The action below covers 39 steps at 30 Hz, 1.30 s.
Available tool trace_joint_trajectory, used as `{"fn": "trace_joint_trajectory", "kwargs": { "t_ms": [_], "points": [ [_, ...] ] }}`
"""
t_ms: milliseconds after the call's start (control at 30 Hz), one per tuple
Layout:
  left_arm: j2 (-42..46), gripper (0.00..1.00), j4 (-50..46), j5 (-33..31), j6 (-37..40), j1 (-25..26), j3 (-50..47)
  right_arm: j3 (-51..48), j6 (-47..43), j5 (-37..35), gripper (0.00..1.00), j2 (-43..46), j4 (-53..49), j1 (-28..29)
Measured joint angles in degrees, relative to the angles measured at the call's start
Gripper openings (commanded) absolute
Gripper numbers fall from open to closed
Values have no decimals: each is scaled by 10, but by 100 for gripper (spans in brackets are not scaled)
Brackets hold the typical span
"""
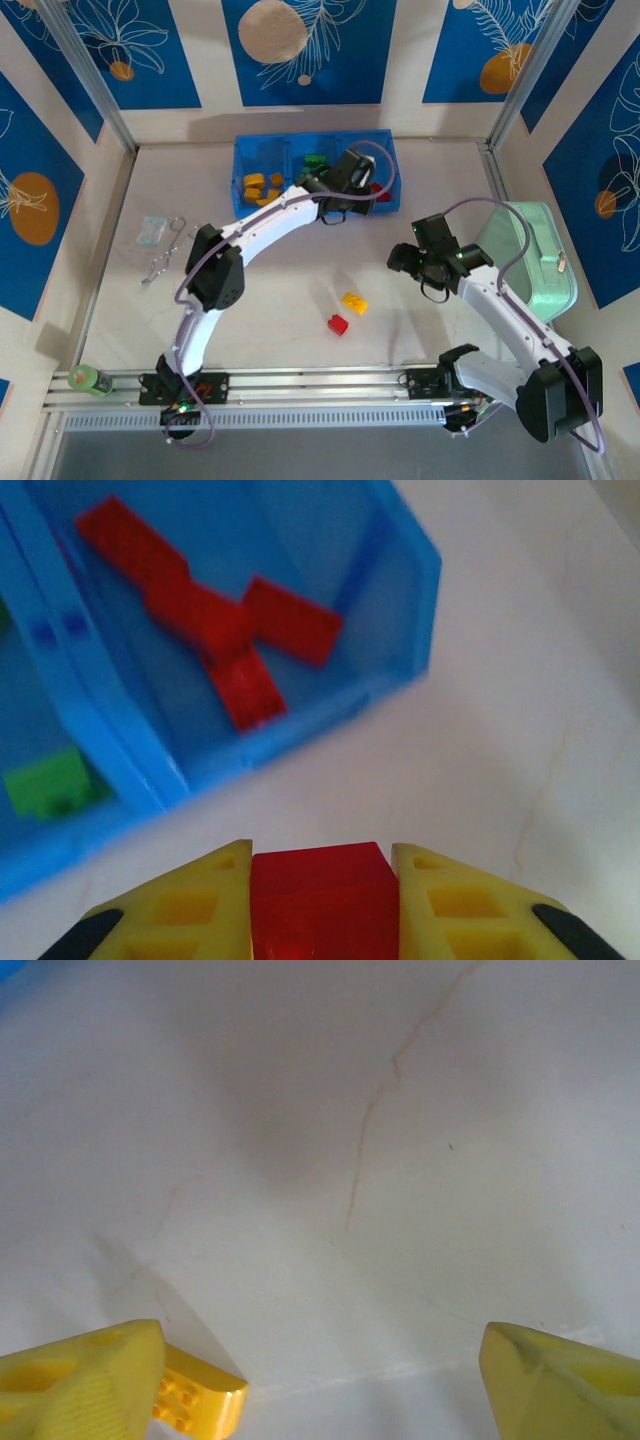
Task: Sort the legos into containers by color
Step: Place the lego in the container.
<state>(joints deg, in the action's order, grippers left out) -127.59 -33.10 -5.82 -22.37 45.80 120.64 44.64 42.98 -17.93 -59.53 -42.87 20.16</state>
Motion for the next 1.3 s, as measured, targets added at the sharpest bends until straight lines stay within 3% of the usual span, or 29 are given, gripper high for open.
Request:
{"fn": "trace_joint_trajectory", "kwargs": {
  "t_ms": [200, 500, 567, 700, 833, 1067, 1300],
  "points": [
    [-97, 30, -2, 12, 36, -24, 97, -46, 7, 7, 82, 58, -4, 1],
    [-143, 33, 78, 39, 81, -35, 123, -58, 10, 19, 82, 77, 1, 32],
    [-163, 40, 87, 38, 89, -36, 160, -58, 10, 19, 82, 76, 2, 45],
    [-190, 75, 99, 34, 108, -41, 210, -58, 10, 17, 92, 66, 9, 80],
    [-187, 80, 102, 32, 124, -46, 208, -57, 9, 15, 94, 48, 12, 123],
    [-36, 80, 158, 28, 137, -44, 5, -36, -10, 19, 95, 43, 11, 202],
    [261, 80, 296, 21, 124, -43, -301, -4, -18, 46, 93, -25, 11, 300]
  ]
}}
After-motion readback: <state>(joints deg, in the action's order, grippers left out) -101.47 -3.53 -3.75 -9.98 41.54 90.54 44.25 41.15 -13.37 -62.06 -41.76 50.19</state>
